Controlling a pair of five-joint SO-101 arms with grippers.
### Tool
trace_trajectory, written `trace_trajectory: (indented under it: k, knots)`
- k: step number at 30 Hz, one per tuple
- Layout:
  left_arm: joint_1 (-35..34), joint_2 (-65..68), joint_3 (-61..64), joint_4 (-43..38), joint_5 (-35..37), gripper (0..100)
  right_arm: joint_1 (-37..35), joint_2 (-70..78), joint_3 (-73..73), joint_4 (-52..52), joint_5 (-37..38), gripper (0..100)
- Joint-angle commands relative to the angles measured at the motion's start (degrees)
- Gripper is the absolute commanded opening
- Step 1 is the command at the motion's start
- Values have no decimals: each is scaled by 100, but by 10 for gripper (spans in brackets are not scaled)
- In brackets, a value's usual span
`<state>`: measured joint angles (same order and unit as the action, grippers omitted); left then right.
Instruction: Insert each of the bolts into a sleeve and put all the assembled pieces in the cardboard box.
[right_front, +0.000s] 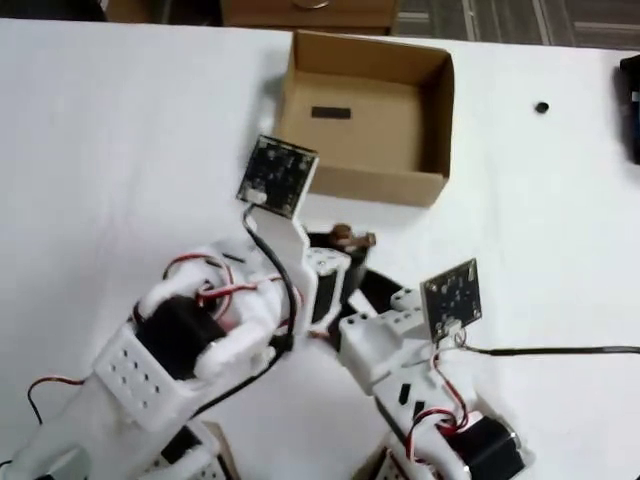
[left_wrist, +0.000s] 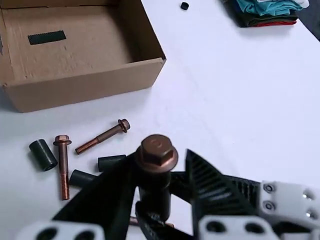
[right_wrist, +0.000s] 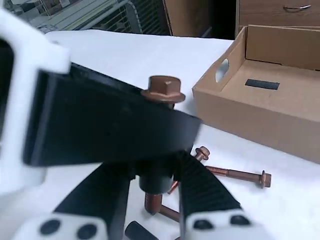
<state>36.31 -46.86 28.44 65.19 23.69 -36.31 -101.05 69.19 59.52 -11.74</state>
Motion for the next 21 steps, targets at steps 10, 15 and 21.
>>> trace_trajectory:
  k: [10,15,21]
  knots:
    - [79,-791,22,-18,26,542,22,-31,-35,-127,-9,19]
    - [79,-809,22,-18,26,547,22,-31,-35,-110,-9,19]
    - [79,-800,259,185,35,547,303,-66,-70,-127,0,19]
